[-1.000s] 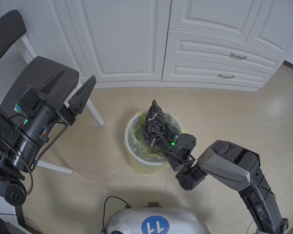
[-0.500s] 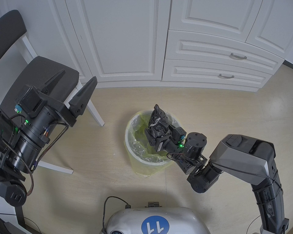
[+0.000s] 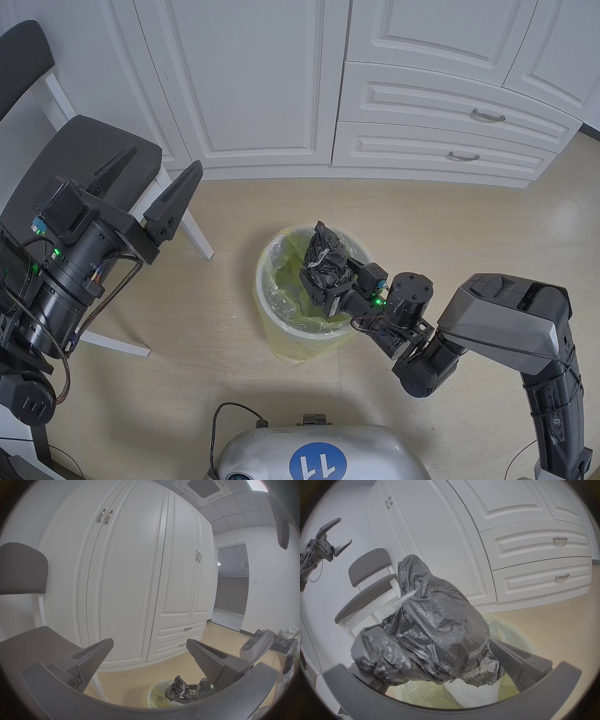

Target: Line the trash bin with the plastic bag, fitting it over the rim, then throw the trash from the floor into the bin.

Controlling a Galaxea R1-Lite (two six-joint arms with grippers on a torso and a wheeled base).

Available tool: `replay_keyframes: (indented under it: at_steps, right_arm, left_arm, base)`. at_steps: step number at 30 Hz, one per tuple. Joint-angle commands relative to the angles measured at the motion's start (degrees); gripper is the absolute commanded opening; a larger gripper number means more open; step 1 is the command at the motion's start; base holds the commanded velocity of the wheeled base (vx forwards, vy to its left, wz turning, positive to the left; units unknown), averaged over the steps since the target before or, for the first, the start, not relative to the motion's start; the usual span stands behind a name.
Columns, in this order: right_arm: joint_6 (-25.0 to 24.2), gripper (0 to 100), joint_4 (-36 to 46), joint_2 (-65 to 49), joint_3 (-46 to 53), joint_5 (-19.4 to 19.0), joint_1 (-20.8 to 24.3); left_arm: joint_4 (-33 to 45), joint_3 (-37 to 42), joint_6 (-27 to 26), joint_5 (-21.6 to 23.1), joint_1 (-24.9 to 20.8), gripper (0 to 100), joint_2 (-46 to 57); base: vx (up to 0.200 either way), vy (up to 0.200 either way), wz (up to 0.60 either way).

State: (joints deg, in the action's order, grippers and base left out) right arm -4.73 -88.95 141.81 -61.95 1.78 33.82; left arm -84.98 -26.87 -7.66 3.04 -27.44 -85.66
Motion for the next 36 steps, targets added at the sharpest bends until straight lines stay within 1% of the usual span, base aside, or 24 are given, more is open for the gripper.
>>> replay_keyframes:
  at_steps: [1, 9, 14, 18, 22, 23, 24, 26, 28, 29, 30, 31, 33, 35, 36]
  right_arm:
    - [-0.02, 100, -1.05, 1.62, -0.1, -0.11, 0.11]
    - [-0.46, 100, -1.05, 4.17, -3.09, -0.02, 0.81]
    - [-0.63, 100, -1.05, 7.34, -5.11, 0.77, 1.52]
    - [-0.54, 100, -1.05, 5.05, -5.55, 0.86, 0.99]
    - [-0.02, 100, -1.05, 1.54, -4.4, 1.03, -0.51]
    - [0.69, 100, -1.05, -1.54, -3.35, 1.03, -2.44]
    - [0.77, 100, -1.05, -1.98, -3.17, 1.03, -2.7]
    - [1.3, 100, 2.03, -5.58, -2.3, 1.03, -5.34]
    - [1.3, 100, 3.17, -6.64, -1.86, 0.94, -6.13]
    - [1.57, 100, 7.74, -9.8, -0.01, 0.24, -9.12]
    - [2.18, 100, 10.03, -10.86, 1.04, -0.11, -10.26]
    - [3.41, 100, 12.84, -11.74, 2.19, -1.34, -11.93]
    - [5.61, 100, 15.92, -12.0, 3.15, -4.59, -14.57]
    - [7.63, 100, 18.11, -11.82, 3.94, -7.93, -17.12]
    - [8.25, 100, 18.82, -11.65, 4.12, -8.99, -18.0]
  left_arm:
    - [-0.01, -0.03, 0.01, -0.05, -0.07, 100, -0.38]
    - [-0.01, 0.06, 0.01, 0.04, -0.33, 100, -0.38]
    - [-0.01, -0.03, 0.01, -0.05, -0.42, 100, -0.91]
    - [-0.01, 0.06, 0.01, -0.05, -0.6, 100, -0.65]
    - [-0.01, 0.06, -0.08, -0.05, -0.68, 100, -0.82]
    - [-0.01, 0.06, -0.08, -0.05, -0.68, 100, -0.91]
    - [-0.01, 0.06, -0.08, -0.05, -0.68, 100, -0.91]
    - [-0.01, 0.15, -0.17, -0.05, -0.77, 100, -0.91]
    - [-0.01, 0.24, -0.34, -0.05, -0.86, 100, -0.91]
    - [-0.01, 0.41, -1.22, -0.05, -1.04, 100, -0.91]
    - [-0.01, 0.41, -1.4, -0.05, -1.04, 100, -1.0]
    - [-0.01, 0.41, -1.48, -0.14, -1.04, 100, -1.08]
    - [-0.01, 0.41, -1.48, -0.14, -1.04, 100, -1.17]
    - [-0.01, 0.33, -1.4, -0.05, -1.04, 100, -1.17]
    - [-0.01, 0.33, -1.4, -0.14, -1.04, 100, -1.17]
  base:
    - [0.0, 0.0, 0.0]
    - [0.0, 0.0, 0.0]
    - [0.0, 0.0, 0.0]
    - [0.0, 0.0, 0.0]
    - [0.0, 0.0, 0.0]
    - [0.0, 0.0, 0.0]
    - [0.0, 0.0, 0.0]
    - [0.0, 0.0, 0.0]
    - [0.0, 0.0, 0.0]
    - [0.0, 0.0, 0.0]
    - [0.0, 0.0, 0.0]
    - [0.0, 0.0, 0.0]
    - [0.0, 0.0, 0.0]
    - [0.0, 0.0, 0.0]
    - [0.0, 0.0, 0.0]
